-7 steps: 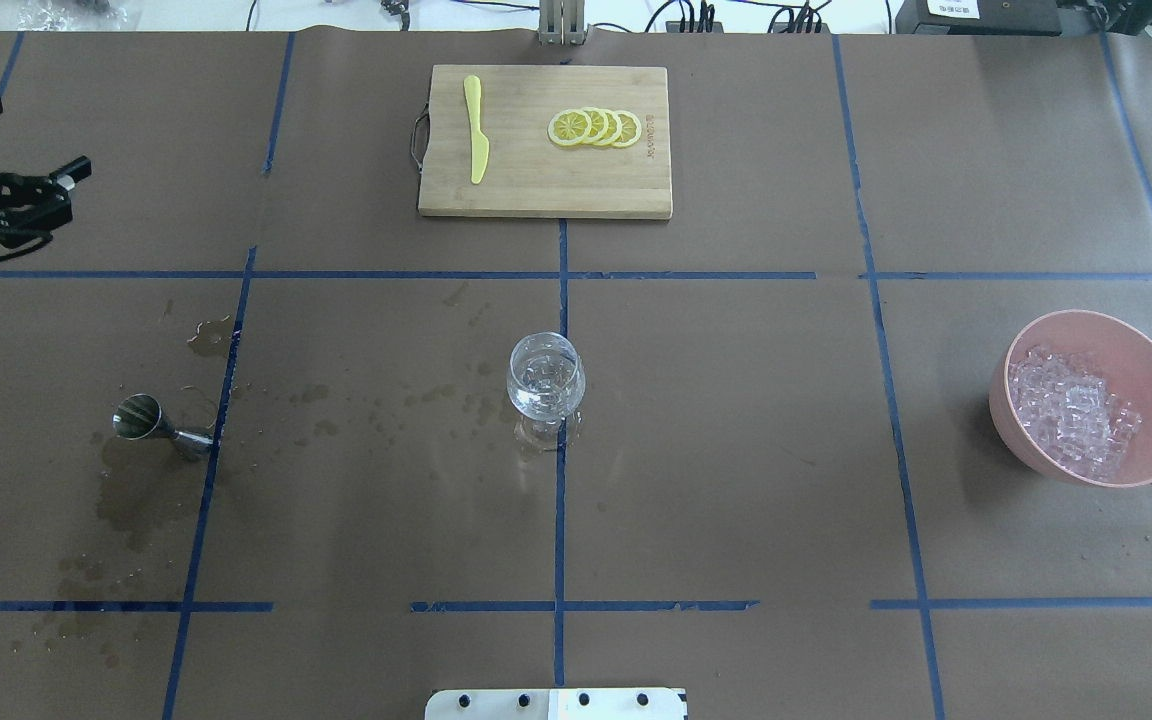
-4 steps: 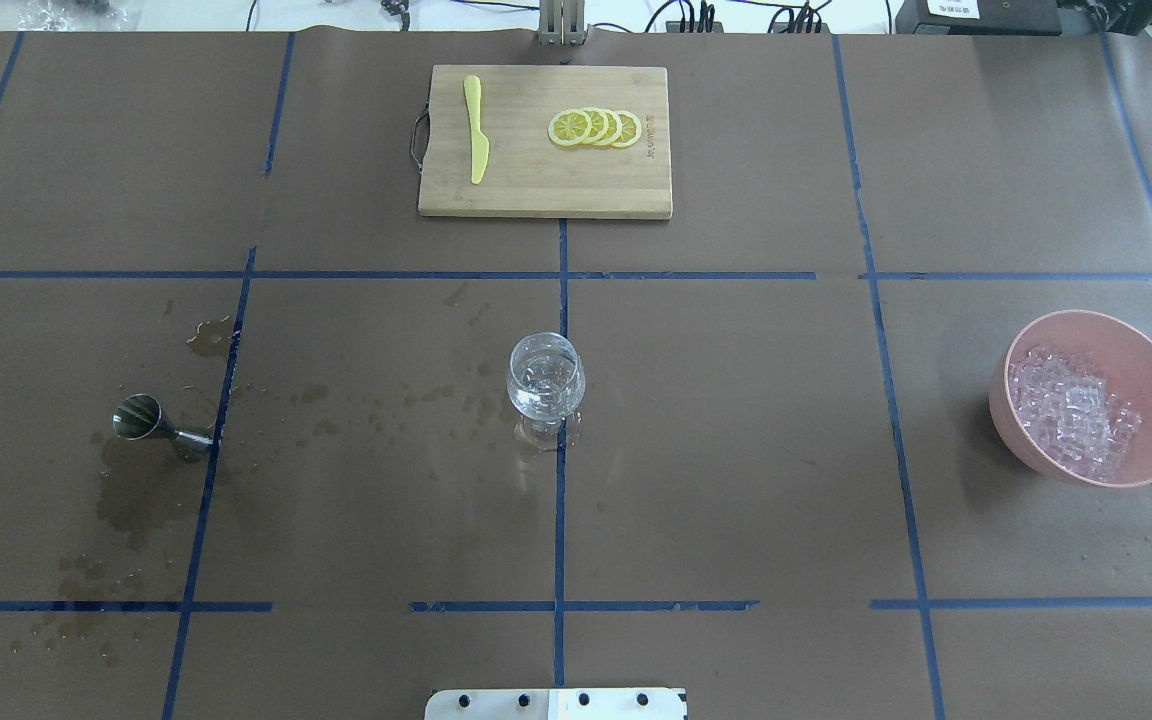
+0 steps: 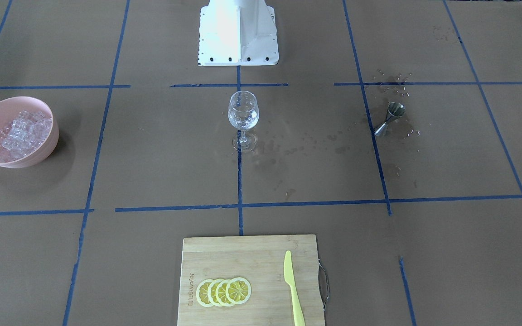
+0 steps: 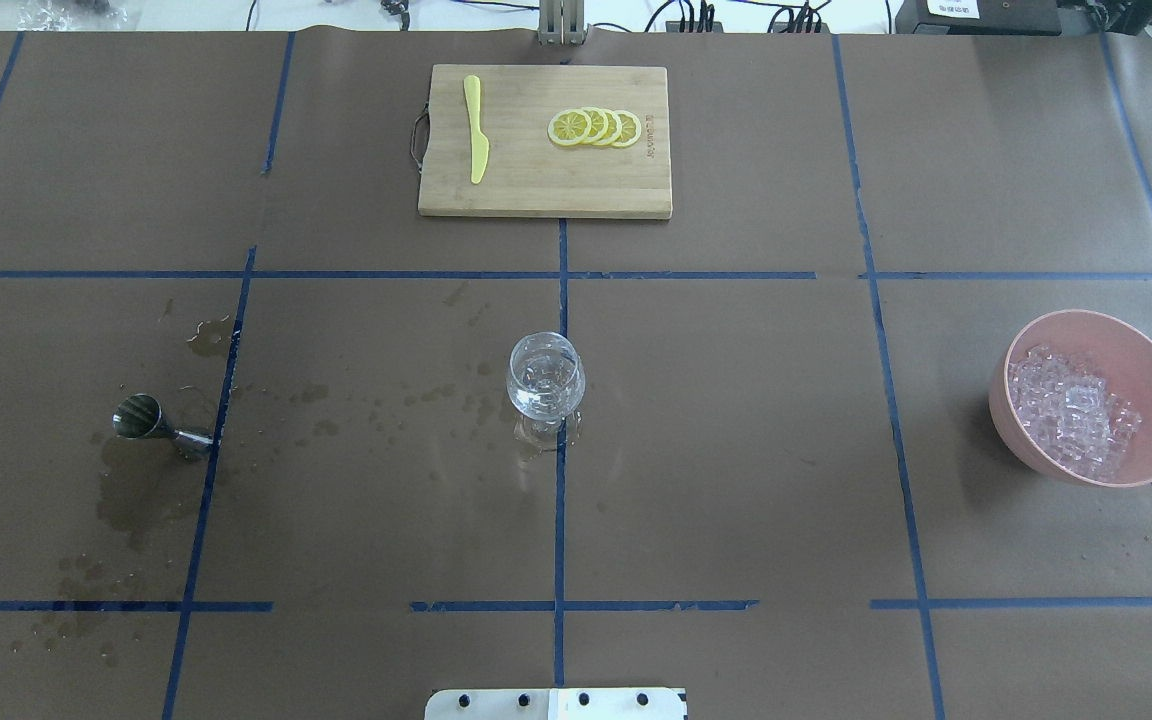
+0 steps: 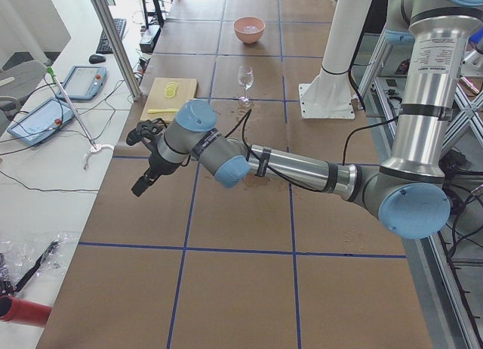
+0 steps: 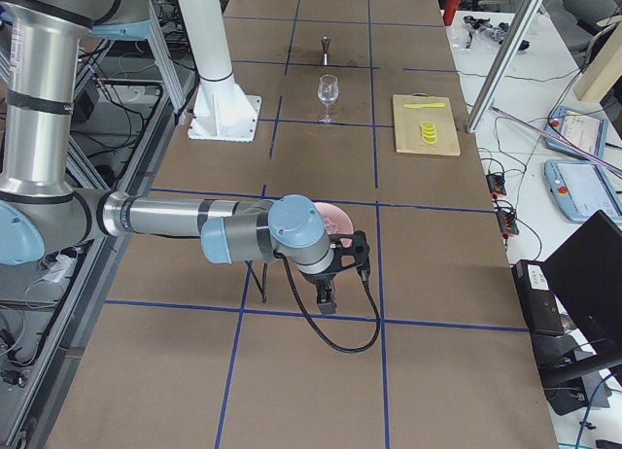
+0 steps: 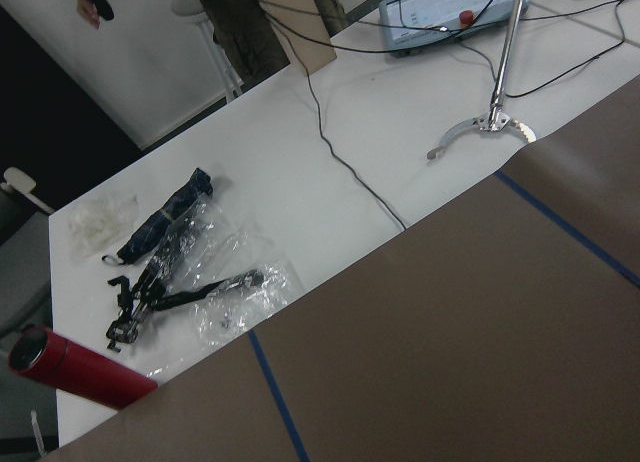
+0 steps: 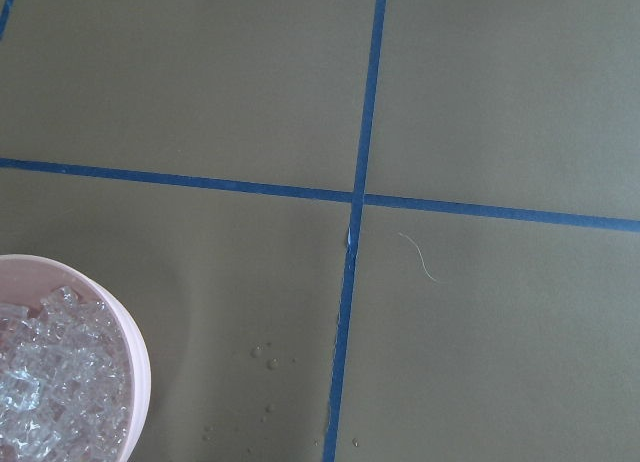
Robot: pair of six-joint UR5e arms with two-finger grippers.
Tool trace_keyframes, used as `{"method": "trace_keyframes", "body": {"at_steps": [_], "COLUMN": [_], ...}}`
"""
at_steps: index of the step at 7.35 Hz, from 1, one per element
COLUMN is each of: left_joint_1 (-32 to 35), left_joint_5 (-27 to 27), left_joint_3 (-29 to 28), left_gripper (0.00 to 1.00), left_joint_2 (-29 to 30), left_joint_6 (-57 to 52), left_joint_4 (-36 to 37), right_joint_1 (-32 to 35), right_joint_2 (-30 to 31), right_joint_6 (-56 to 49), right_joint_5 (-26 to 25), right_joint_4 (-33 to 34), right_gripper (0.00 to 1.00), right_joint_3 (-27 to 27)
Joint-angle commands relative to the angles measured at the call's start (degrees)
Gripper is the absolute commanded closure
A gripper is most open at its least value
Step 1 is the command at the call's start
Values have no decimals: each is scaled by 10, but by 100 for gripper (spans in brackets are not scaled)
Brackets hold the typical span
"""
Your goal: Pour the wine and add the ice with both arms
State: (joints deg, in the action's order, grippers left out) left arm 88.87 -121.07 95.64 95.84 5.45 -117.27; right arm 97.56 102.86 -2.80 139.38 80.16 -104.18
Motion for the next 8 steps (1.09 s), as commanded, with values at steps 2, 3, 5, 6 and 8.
{"method": "trace_keyframes", "body": {"at_steps": [2,3,5,6,8], "left_joint_1": [18,19,20,19,18], "left_joint_5": [-48,-126,-152,-150,-148], "left_joint_3": [-5,8,55,58,53], "left_gripper": [0,0,0,0,0], "left_joint_2": [-75,-139,-199,-200,-198], "left_joint_6": [0,0,0,1,1], "left_joint_4": [143,138,144,150,151], "right_joint_1": [0,0,0,0,-1], "right_joint_2": [4,4,5,4,2], "right_joint_6": [0,1,1,1,61], "right_joint_5": [0,0,0,-1,2], "right_joint_4": [0,0,-1,-2,0], "right_gripper": [0,0,0,0,0], "right_joint_3": [-2,-2,-4,-8,-41]}}
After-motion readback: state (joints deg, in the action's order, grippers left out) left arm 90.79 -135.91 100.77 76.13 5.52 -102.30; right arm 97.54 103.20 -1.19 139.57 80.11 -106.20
